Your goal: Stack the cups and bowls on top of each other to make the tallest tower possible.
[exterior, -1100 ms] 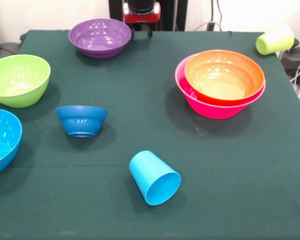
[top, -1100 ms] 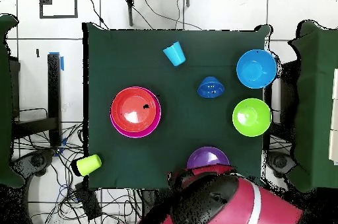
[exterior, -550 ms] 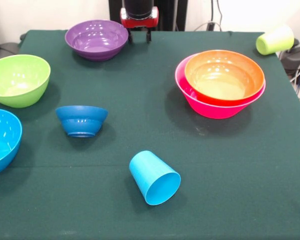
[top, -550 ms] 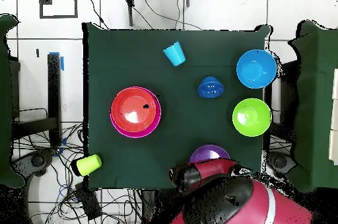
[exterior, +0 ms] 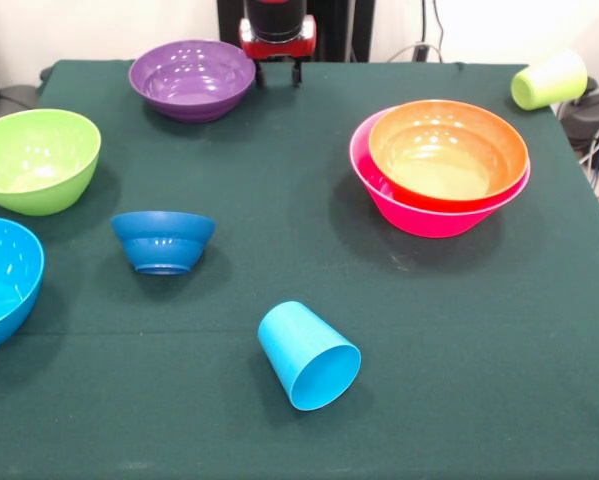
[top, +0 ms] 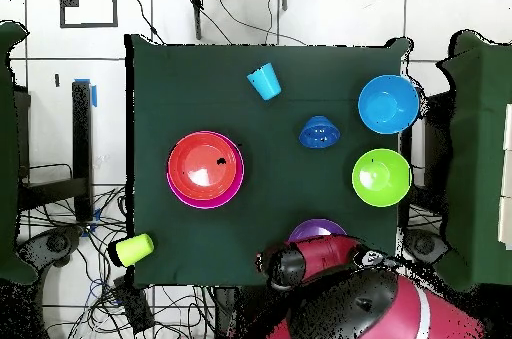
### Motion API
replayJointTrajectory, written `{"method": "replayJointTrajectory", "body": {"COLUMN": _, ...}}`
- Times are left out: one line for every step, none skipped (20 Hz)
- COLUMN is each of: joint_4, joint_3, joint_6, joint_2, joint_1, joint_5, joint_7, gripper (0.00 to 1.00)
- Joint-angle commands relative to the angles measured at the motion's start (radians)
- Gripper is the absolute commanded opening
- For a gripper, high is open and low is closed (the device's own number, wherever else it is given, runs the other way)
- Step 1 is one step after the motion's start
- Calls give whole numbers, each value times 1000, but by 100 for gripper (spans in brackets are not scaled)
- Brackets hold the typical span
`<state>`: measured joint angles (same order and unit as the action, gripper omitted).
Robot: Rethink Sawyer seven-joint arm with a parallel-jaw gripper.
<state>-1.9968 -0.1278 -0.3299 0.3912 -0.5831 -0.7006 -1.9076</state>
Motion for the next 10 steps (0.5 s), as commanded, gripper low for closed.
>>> {"method": "replayJointTrajectory", "body": {"joint_4": 162, "joint_3": -125, "joint_6": -57, "joint_2": -22, "joint_1": -19, "joint_5": -69, "joint_7": 147, "gripper": 100}}
{"method": "replayJointTrajectory", "body": {"joint_4": 161, "joint_3": -126, "joint_6": -60, "joint_2": -21, "joint_1": -20, "joint_5": -72, "joint_7": 146, "gripper": 100}}
{"method": "replayJointTrajectory", "body": {"joint_4": 164, "joint_3": -130, "joint_6": -63, "joint_2": -22, "joint_1": -24, "joint_5": -74, "joint_7": 148, "gripper": 100}}
{"method": "replayJointTrajectory", "body": {"joint_4": 166, "joint_3": -134, "joint_6": -67, "joint_2": -24, "joint_1": -28, "joint_5": -76, "joint_7": 151, "gripper": 100}}
{"method": "replayJointTrajectory", "body": {"joint_4": 170, "joint_3": -139, "joint_6": -74, "joint_2": -25, "joint_1": -33, "joint_5": -77, "joint_7": 156, "gripper": 100}}
{"method": "replayJointTrajectory", "body": {"joint_4": 173, "joint_3": -144, "joint_6": -82, "joint_2": -26, "joint_1": -38, "joint_5": -78, "joint_7": 161, "gripper": 100}}
{"method": "replayJointTrajectory", "body": {"joint_4": 177, "joint_3": -150, "joint_6": -92, "joint_2": -25, "joint_1": -41, "joint_5": -78, "joint_7": 166, "gripper": 100}}
{"method": "replayJointTrajectory", "body": {"joint_4": 178, "joint_3": -153, "joint_6": -98, "joint_2": -22, "joint_1": -42, "joint_5": -78, "joint_7": 167, "gripper": 100}}
{"method": "replayJointTrajectory", "body": {"joint_4": 176, "joint_3": -154, "joint_6": -101, "joint_2": -21, "joint_1": -43, "joint_5": -78, "joint_7": 164, "gripper": 100}}
{"method": "replayJointTrajectory", "body": {"joint_4": 174, "joint_3": -156, "joint_6": -103, "joint_2": -20, "joint_1": -43, "joint_5": -79, "joint_7": 161, "gripper": 100}}
